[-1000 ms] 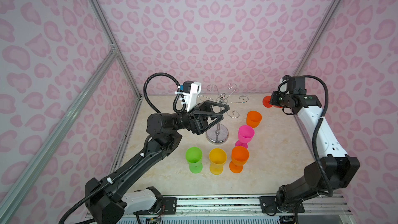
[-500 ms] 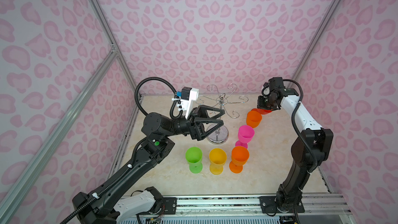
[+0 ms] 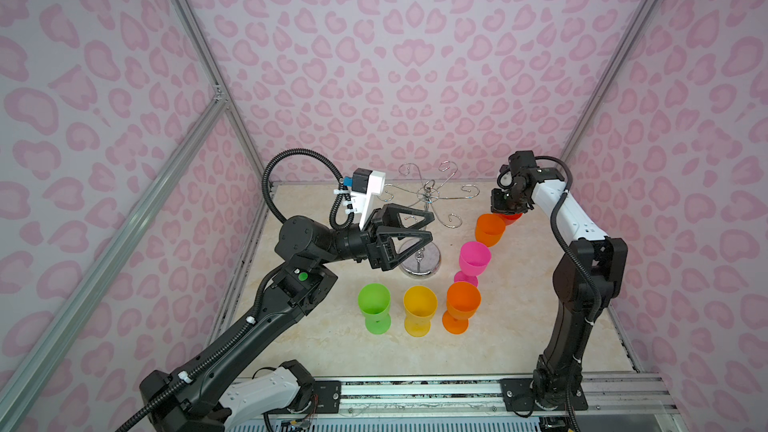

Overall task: Take the wine glass off the wine glass rack
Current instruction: 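Lower the red glass onto the table beyond the orange glass with the right gripper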

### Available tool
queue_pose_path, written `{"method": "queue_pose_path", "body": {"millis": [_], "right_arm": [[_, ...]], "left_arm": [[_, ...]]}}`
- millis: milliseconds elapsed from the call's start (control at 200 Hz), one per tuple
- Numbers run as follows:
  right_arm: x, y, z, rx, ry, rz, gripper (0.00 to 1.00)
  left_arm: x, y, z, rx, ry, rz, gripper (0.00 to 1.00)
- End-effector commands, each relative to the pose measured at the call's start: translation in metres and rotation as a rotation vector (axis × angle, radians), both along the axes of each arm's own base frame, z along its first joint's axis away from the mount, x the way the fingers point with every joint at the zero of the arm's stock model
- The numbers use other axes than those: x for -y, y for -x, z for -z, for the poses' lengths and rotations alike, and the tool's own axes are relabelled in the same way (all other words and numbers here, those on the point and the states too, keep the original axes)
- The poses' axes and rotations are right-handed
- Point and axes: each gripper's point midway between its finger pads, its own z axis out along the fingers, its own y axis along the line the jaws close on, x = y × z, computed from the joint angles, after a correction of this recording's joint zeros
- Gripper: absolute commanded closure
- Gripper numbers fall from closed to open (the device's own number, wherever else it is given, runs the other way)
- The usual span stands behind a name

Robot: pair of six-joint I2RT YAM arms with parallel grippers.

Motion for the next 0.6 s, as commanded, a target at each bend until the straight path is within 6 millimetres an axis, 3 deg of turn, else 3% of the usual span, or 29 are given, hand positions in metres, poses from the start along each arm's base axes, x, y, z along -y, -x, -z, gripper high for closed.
{"method": "queue_pose_path", "body": {"millis": [0,210,595], "right_arm": [[-0.001,0.005,0.011,-0.047,0.003,-0.004,0.92],[-0.001,0.0,0.004,-0.02,0.0,0.001,0.8],[-0.004,-0.005,-0.004,-0.007,-0.008,-0.006,0.79]], "left_arm": [[0.0,0.001,-0.004,0.025,0.008,-0.002,0.22],[0.0,0.0,-0.003,0.022,0.005,-0.001,0.22],[0.003,-0.002,0.0,0.019,-0.002,0.004,0.22]]}}
